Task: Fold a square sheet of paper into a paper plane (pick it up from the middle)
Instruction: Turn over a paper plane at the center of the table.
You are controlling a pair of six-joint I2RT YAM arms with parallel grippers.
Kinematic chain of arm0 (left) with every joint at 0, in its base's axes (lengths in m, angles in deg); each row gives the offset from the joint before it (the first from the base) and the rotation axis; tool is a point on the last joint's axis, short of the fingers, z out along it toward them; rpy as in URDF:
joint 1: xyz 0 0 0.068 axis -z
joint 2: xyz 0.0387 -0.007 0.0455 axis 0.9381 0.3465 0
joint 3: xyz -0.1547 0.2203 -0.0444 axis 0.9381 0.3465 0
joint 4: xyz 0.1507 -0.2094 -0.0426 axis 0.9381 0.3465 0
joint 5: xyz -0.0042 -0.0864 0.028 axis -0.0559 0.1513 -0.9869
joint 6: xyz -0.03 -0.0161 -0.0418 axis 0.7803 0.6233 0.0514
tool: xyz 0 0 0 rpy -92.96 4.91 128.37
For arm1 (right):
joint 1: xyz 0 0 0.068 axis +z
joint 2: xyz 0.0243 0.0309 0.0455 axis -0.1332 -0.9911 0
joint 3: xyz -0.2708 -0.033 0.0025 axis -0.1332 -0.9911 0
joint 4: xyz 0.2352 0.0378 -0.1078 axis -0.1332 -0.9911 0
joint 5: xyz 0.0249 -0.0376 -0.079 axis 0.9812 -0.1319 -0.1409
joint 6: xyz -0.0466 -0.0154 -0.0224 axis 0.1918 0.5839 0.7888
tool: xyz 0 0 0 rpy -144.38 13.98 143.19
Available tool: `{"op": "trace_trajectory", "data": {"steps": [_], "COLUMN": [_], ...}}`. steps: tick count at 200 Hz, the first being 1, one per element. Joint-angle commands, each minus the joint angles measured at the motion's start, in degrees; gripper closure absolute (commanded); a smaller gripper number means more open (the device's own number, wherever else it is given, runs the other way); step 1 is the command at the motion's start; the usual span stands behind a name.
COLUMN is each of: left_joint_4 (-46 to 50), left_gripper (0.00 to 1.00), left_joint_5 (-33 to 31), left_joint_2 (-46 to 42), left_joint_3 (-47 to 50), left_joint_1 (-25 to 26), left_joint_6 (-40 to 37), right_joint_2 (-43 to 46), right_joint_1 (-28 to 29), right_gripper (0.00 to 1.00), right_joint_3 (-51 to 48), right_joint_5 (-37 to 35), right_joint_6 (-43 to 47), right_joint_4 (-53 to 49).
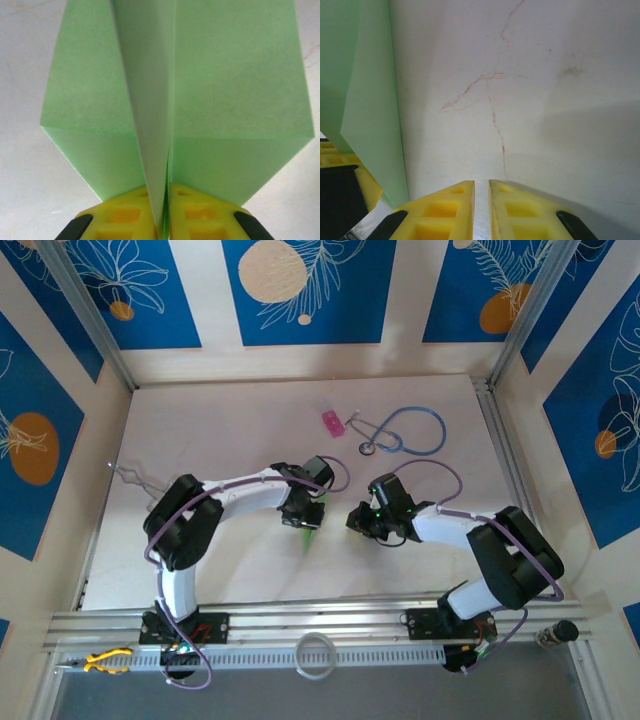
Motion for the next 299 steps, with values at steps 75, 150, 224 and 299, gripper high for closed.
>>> {"op": "trace_trajectory", "data": {"steps": [75,150,224,299], "left_joint_4": [0.08,0.09,2.24,0.74], "left_gripper": [0.85,0.76,0.71,0.68], "left_joint_5": [-1.0,-4.88,-10.53,-11.01], "left_joint_2": [2.65,2.38,3.98,5.44], "left_joint_3": [-0.48,-0.32,-1.36,-1.08], "left_joint_1": [0.91,2.52,3.25,4.32], "left_joint_6": [0.02,3.41,7.53,15.13], "right_joint_2": [1.46,6.86,9.34,12.46], "right_joint_1": [0.04,-0.44,-1.76,-4.19], "right_gripper": [0.82,0.81,0.8,0.8], "right_joint_3": [-1.15,-1.53,-4.33,-5.64], "right_joint_5": [0.4,-1.54,-0.93,1.3], "right_joint_6": [-0.62,0.23,-0.01,1.35], "right_joint_4": [0.31,-3.09,-2.35,-3.1]}}
